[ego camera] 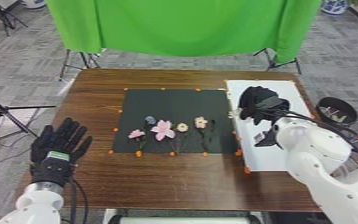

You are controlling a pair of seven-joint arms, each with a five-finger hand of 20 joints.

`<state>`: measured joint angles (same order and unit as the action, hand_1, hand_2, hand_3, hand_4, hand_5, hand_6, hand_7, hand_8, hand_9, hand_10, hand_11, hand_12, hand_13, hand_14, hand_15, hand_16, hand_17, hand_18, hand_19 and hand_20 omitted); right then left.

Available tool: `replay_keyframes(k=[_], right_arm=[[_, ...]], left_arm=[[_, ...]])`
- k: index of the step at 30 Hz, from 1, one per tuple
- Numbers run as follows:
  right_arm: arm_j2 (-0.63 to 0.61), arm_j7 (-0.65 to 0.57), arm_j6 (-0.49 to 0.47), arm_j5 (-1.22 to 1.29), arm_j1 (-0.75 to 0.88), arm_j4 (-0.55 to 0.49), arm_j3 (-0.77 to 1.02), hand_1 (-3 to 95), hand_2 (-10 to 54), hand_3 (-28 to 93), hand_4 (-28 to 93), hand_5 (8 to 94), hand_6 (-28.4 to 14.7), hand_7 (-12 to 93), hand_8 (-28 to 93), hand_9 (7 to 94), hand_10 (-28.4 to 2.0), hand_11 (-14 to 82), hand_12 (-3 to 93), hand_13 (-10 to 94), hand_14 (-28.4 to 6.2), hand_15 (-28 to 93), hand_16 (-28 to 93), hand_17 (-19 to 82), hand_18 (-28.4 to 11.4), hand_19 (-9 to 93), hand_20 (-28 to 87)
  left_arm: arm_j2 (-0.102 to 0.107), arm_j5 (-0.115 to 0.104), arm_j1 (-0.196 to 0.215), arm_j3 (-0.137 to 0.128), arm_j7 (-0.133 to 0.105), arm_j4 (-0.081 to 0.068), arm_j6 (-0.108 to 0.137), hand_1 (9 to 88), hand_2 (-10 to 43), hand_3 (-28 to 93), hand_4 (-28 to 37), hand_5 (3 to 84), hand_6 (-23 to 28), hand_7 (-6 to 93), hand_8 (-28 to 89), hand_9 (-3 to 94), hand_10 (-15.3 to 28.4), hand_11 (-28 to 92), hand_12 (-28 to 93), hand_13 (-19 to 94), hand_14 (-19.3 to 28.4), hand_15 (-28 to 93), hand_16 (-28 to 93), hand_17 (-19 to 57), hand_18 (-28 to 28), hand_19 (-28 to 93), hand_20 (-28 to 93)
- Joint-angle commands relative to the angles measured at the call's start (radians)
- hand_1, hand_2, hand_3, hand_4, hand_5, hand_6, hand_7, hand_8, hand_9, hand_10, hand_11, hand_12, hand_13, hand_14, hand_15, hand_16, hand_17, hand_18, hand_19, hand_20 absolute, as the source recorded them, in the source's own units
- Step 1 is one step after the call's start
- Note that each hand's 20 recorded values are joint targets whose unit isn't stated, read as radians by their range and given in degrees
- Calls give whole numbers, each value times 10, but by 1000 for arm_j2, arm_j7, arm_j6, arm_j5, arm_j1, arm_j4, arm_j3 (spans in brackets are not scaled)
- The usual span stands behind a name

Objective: Arrange flowers

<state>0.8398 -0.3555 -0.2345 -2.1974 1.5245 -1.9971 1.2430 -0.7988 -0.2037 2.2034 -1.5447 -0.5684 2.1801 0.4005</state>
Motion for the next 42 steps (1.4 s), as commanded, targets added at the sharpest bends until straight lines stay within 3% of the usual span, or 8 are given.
replay_keyframes(k=[1, 12, 16, 24, 27, 30, 39, 42], right_arm=[[70, 4, -26, -54, 32, -7, -52, 577, -71, 698, -283, 677, 1, 292, -41, 800, -77, 97, 396, 740, -42, 291, 386, 466, -140, 812, 286], [122, -18, -43, -83, 17, 10, -95, 569, -83, 699, -283, 667, -4, 287, -44, 790, -77, 91, 390, 728, -48, 296, 387, 449, -153, 834, 297], [131, -19, -99, -71, 28, -5, -87, 560, -92, 698, -283, 661, -8, 278, -45, 779, -79, 88, 378, 718, -54, 314, 370, 441, -158, 835, 300], [144, -22, -113, -32, 40, -31, -54, 512, -95, 726, -283, 621, -2, 223, -136, 705, -100, 171, 274, 687, -66, 347, 338, 419, -164, 827, 311], [132, -19, -34, -18, 56, -46, -35, 476, -95, 750, -283, 604, -9, 212, -141, 676, -118, 213, 209, 679, -78, 376, 291, 415, -167, 828, 312], [109, 38, 164, 79, 82, -32, -14, 399, -67, 770, -274, 586, -17, 201, -138, 657, -131, 205, 189, 669, -93, 401, 240, 405, -173, 820, 308], [163, 157, 267, 968, 131, -12, 209, 245, 45, 790, -270, 486, -32, 182, -132, 486, -159, 111, 149, 441, -144, 249, 156, 263, -155, 437, 159], [184, 184, 260, 1183, 125, 22, 257, 199, 57, 787, -263, 456, -34, 164, -124, 447, -163, 83, 142, 400, -157, 216, 162, 228, -165, 391, 165]], left_arm=[[-20, 14, -1, 0, 28, -1, -1, 306, 178, 721, -283, 466, 98, 228, -123, 407, 157, 286, 101, 286, 169, 498, -112, -67, 156, 443, 77], [-18, 9, -7, -1, 29, -5, 5, 305, 178, 722, -283, 465, 98, 229, -124, 407, 157, 285, 100, 286, 169, 498, -112, -67, 156, 443, 77], [-28, -17, 0, -11, 28, -7, -1, 304, 177, 723, -283, 466, 98, 229, -124, 407, 157, 284, 101, 287, 169, 498, -112, -67, 156, 443, 77], [-29, -3, 11, -24, 24, -3, -2, 304, 177, 723, -283, 466, 98, 229, -124, 407, 157, 284, 101, 287, 168, 498, -111, -67, 156, 443, 78], [-27, 11, 9, -24, 31, -6, -12, 304, 177, 722, -283, 465, 98, 229, -124, 407, 157, 284, 101, 287, 168, 498, -111, -67, 156, 443, 77], [-16, 42, 8, -27, 34, -10, -27, 304, 177, 723, -283, 463, 96, 228, -124, 406, 156, 282, 101, 287, 167, 495, -112, -67, 156, 443, 77], [-8, 99, 18, -78, 83, -30, -98, 297, 172, 711, -283, 455, 95, 194, -119, 404, 149, 231, 83, 299, 150, 386, -124, -65, 146, 429, 66], [-7, 149, 23, -103, 115, -43, -142, 292, 171, 707, -283, 447, 91, 179, -116, 397, 147, 213, 78, 286, 145, 364, -122, -67, 144, 425, 63]])
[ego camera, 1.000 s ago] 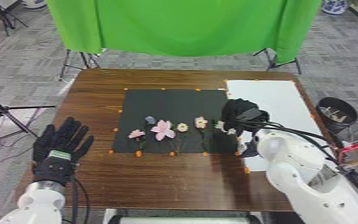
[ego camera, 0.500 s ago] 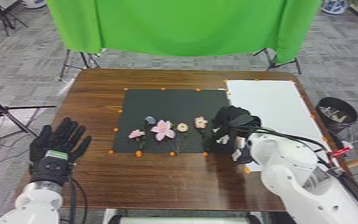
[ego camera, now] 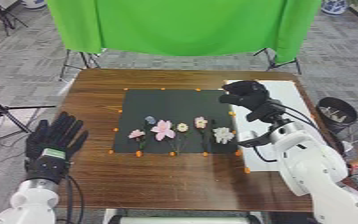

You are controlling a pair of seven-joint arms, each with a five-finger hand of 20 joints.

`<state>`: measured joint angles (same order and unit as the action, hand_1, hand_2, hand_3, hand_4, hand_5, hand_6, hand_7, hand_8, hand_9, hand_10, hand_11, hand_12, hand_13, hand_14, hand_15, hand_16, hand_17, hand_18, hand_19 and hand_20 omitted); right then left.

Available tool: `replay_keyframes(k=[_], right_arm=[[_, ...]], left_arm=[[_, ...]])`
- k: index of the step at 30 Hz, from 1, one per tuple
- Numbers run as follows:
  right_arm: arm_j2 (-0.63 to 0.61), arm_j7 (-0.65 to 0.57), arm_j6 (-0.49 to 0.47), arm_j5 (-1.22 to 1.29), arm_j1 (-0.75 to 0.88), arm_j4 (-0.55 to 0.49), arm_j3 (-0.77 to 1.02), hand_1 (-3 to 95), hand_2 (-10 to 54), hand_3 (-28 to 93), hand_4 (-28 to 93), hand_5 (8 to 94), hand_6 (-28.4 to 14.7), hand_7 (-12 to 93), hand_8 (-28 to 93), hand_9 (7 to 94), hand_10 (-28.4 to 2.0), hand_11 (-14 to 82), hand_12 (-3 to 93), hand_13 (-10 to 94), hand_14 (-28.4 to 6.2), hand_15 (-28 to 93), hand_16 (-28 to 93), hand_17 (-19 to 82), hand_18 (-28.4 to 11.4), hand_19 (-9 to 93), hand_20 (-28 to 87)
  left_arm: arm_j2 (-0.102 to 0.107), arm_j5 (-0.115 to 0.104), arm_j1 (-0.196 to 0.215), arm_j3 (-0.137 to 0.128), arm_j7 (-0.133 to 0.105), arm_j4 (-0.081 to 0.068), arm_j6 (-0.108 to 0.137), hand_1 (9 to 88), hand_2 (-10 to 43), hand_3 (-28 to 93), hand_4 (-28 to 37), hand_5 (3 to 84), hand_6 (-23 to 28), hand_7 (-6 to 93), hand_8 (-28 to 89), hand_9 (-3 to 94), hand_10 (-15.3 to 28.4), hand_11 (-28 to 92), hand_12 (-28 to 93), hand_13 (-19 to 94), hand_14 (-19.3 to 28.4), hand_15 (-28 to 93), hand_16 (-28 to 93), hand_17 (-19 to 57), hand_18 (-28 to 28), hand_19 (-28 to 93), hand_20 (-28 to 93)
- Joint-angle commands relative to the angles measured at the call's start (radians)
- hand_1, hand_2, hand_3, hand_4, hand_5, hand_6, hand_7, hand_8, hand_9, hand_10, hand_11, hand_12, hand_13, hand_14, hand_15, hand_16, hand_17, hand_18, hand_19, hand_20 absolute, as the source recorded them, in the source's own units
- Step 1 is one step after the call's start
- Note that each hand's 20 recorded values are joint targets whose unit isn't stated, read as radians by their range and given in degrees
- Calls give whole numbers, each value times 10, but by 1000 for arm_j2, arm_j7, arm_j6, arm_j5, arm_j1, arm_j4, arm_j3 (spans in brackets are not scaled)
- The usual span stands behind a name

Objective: Arrange flowers

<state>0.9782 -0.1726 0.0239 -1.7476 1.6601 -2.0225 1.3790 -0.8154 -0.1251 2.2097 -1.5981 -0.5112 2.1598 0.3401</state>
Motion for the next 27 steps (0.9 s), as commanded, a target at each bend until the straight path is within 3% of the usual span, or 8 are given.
replay_keyframes(k=[1, 3, 5, 7, 13, 17, 21, 27], right_arm=[[52, 18, -3, 768, -10, 59, 134, 183, 60, 786, -260, 445, -35, 154, -120, 433, -162, 73, 140, 384, -161, 202, 165, 219, -167, 376, 168], [65, 39, -9, 799, -9, 78, 157, 153, 65, 786, -257, 430, -32, 135, -109, 414, -156, 50, 137, 366, -165, 172, 178, 205, -169, 337, 177], [84, 56, -7, 829, -7, 95, 176, 129, 63, 786, -257, 418, -28, 123, -101, 401, -154, 41, 140, 355, -163, 141, 200, 197, -169, 306, 194], [98, 76, 15, 872, -4, 101, 187, 110, 62, 783, -257, 400, -33, 111, -99, 383, -158, 36, 139, 340, -162, 117, 205, 184, -171, 289, 195], [110, 57, -24, 841, 11, 87, 217, 98, 55, 786, -253, 392, -37, 95, -88, 369, -152, 32, 135, 321, -160, 87, 218, 177, -170, 259, 194], [122, 38, -40, 852, 24, 81, 230, 102, 56, 784, -253, 396, -40, 94, -87, 367, -151, 32, 134, 319, -160, 82, 219, 175, -169, 252, 195], [126, 34, -31, 851, 36, 73, 235, 109, 48, 782, -252, 401, -41, 96, -87, 371, -154, 34, 135, 324, -162, 83, 222, 175, -169, 250, 197], [125, 13, -23, 856, 26, 70, 225, 114, 47, 780, -252, 407, -42, 100, -87, 376, -152, 35, 136, 329, -163, 83, 224, 175, -170, 252, 200]], left_arm=[[5, 96, 14, -61, 81, -29, -93, 289, 170, 705, -283, 440, 88, 167, -112, 391, 147, 204, 77, 278, 143, 354, -119, -69, 144, 421, 61], [7, 139, 27, -82, 105, -39, -129, 284, 165, 700, -283, 430, 84, 152, -108, 377, 143, 187, 74, 259, 140, 333, -116, -71, 142, 413, 57], [-11, 172, 30, -121, 160, -42, -136, 278, 161, 695, -283, 420, 81, 141, -104, 362, 142, 173, 74, 240, 137, 319, -113, -73, 140, 408, 55], [-17, 207, 40, -144, 163, -47, -154, 274, 159, 690, -283, 412, 82, 133, -101, 355, 144, 168, 75, 232, 134, 305, -113, -73, 131, 395, 50], [-13, 239, 42, -183, 169, -47, -177, 268, 152, 686, -283, 392, 81, 105, -92, 331, 143, 140, 71, 206, 123, 264, -115, -72, 127, 386, 46], [-13, 249, 38, -178, 155, -42, -156, 268, 148, 681, -283, 367, 70, 94, -91, 307, 136, 121, 67, 196, 120, 248, -113, -72, 127, 385, 43], [-12, 236, 31, -166, 133, -42, -148, 269, 143, 684, -283, 332, 59, 95, -94, 274, 123, 105, 61, 171, 105, 223, -116, -73, 126, 379, 39], [-14, 238, 43, -177, 126, -35, -149, 271, 141, 682, -283, 333, 60, 98, -95, 274, 122, 107, 60, 164, 98, 212, -116, -68, 120, 364, 36]])
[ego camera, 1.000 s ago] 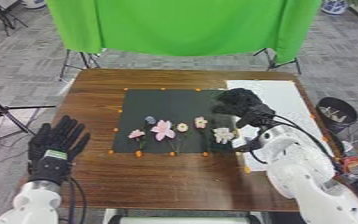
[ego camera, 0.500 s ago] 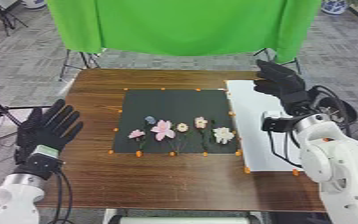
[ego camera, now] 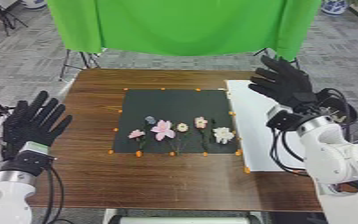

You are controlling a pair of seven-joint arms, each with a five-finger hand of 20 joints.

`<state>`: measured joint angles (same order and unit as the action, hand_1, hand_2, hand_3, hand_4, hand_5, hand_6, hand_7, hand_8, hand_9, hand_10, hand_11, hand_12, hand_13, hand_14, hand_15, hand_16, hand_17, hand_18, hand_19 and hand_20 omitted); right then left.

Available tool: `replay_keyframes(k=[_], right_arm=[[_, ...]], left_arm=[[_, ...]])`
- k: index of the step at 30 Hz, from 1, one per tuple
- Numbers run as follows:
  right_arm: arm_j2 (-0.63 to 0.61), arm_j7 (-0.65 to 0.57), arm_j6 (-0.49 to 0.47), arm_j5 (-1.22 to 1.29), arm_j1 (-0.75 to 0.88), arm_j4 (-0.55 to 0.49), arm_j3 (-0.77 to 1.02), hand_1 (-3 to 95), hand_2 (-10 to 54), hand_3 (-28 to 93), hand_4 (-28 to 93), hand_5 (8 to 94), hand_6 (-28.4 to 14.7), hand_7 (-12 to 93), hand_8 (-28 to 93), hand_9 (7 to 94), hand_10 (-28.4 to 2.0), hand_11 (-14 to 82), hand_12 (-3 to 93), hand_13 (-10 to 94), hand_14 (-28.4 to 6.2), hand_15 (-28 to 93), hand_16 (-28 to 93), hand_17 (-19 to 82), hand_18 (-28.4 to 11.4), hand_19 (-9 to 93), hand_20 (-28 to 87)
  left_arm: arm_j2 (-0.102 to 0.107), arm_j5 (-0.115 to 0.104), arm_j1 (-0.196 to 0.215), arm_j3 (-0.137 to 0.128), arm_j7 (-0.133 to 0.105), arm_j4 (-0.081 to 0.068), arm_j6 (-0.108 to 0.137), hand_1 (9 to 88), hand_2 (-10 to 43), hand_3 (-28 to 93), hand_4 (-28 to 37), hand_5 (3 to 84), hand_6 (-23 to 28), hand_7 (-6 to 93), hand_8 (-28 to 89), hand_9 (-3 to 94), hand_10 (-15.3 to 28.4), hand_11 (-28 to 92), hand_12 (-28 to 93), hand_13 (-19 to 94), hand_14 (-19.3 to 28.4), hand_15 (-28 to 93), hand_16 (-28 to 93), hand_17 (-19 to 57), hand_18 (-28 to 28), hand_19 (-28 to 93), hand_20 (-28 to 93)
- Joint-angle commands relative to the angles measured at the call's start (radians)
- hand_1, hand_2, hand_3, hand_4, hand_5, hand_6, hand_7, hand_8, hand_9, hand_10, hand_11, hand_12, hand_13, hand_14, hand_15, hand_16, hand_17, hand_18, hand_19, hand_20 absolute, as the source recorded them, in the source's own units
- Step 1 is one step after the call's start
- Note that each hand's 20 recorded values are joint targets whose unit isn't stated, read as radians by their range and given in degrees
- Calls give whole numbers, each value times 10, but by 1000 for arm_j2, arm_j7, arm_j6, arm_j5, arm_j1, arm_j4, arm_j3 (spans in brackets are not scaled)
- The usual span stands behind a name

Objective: Arrange flowers

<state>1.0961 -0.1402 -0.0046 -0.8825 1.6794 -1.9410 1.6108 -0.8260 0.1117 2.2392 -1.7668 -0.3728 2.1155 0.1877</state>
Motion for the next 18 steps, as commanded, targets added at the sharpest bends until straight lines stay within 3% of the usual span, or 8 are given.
replay_keyframes(k=[1, 8, 10, 18], right_arm=[[4, -17, 9, -7, 1, -10, -13, 115, 49, 780, -252, 408, -43, 101, -88, 377, -152, 36, 136, 330, -163, 84, 224, 175, -170, 253, 200], [-3, -22, -1, -19, -4, -17, -13, 118, 51, 778, -251, 411, -43, 104, -90, 381, -154, 36, 137, 333, -165, 83, 224, 175, -170, 255, 200], [-3, -27, -2, -19, -1, -20, -12, 118, 52, 778, -251, 412, -43, 105, -90, 383, -155, 37, 137, 333, -165, 84, 225, 174, -170, 256, 200], [-13, -27, 11, -36, -2, -24, -18, 121, 55, 781, -251, 419, -44, 109, -92, 386, -155, 37, 137, 336, -167, 84, 226, 174, -171, 259, 199]], left_arm=[[-4, 1, 18, -11, -15, 14, 9, 271, 141, 683, -283, 335, 61, 98, -95, 275, 123, 108, 60, 164, 98, 213, -115, -68, 120, 364, 36], [-7, 11, 21, -17, -17, 12, -3, 273, 141, 682, -283, 343, 64, 101, -95, 283, 125, 113, 61, 168, 99, 215, -116, -67, 117, 362, 38], [-7, 17, 24, -20, -19, 17, 13, 273, 142, 682, -283, 344, 64, 102, -95, 285, 125, 114, 61, 168, 99, 216, -116, -67, 117, 362, 39], [-11, 22, 22, -17, -12, 14, -10, 275, 143, 683, -283, 348, 66, 102, -94, 284, 126, 115, 63, 168, 100, 218, -116, -68, 117, 363, 40]])
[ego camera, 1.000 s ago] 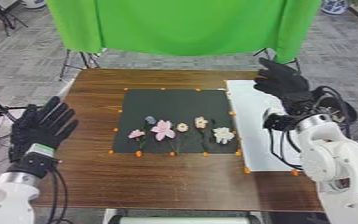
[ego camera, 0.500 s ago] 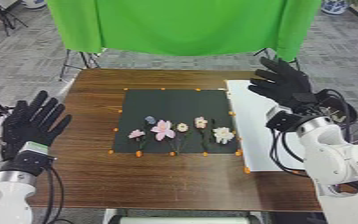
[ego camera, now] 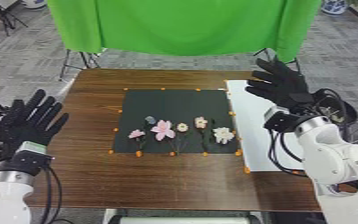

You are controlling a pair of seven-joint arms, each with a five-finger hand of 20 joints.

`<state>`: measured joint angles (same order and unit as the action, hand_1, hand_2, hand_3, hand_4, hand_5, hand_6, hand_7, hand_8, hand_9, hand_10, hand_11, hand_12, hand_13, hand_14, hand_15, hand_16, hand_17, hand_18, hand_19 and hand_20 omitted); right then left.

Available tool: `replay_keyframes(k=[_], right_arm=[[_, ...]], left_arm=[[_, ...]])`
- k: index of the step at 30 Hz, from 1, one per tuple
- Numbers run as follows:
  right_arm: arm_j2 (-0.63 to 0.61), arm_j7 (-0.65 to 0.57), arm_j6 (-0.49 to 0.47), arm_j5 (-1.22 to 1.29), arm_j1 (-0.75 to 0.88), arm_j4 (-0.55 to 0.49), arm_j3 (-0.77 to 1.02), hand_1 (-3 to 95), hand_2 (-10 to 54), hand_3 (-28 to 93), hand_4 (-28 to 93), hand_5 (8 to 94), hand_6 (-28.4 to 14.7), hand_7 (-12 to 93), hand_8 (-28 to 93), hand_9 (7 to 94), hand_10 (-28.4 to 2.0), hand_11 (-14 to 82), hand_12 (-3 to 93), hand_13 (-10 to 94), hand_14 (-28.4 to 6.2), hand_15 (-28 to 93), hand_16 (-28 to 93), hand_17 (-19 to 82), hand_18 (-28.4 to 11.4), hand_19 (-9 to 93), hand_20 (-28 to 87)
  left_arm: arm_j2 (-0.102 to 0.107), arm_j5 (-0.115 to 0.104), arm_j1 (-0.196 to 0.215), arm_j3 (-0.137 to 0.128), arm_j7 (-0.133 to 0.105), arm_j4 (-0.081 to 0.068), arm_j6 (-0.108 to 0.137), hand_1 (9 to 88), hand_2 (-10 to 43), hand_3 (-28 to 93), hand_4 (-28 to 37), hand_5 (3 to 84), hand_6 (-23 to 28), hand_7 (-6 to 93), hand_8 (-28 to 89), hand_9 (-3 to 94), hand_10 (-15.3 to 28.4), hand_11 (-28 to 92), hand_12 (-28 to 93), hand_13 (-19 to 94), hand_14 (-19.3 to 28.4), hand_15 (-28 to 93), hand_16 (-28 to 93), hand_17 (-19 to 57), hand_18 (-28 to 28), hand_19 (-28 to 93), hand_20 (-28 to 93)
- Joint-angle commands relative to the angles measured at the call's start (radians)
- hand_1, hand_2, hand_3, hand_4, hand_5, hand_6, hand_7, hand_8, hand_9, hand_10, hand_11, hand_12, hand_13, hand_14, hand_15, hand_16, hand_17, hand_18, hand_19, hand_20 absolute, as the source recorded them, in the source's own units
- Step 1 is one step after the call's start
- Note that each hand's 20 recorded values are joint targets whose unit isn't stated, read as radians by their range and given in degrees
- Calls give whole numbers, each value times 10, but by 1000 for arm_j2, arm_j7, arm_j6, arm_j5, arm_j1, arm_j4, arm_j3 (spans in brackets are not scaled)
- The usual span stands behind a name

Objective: Arrange flowers

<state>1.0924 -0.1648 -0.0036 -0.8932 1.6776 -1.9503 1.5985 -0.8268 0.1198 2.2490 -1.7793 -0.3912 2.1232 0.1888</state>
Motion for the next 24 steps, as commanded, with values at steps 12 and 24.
replay_keyframes(k=[12, 24], right_arm=[[-7, -18, -7, -12, 15, -25, 6, 128, 77, 776, -254, 425, -45, 111, -93, 391, -154, 39, 137, 339, -167, 86, 226, 173, -172, 262, 198], [-19, -23, -53, -32, 22, -52, 3, 129, 99, 777, -252, 436, -44, 118, -94, 398, -158, 41, 140, 344, -169, 94, 225, 172, -173, 269, 196]], left_arm=[[-3, 5, 17, -11, -14, 8, -17, 282, 144, 685, -283, 353, 68, 103, -92, 280, 124, 112, 63, 171, 100, 216, -115, -71, 120, 364, 42], [-15, 10, 90, -55, -29, 32, -18, 287, 139, 690, -283, 362, 71, 104, -90, 287, 125, 115, 67, 179, 104, 215, -109, -71, 124, 360, 43]])
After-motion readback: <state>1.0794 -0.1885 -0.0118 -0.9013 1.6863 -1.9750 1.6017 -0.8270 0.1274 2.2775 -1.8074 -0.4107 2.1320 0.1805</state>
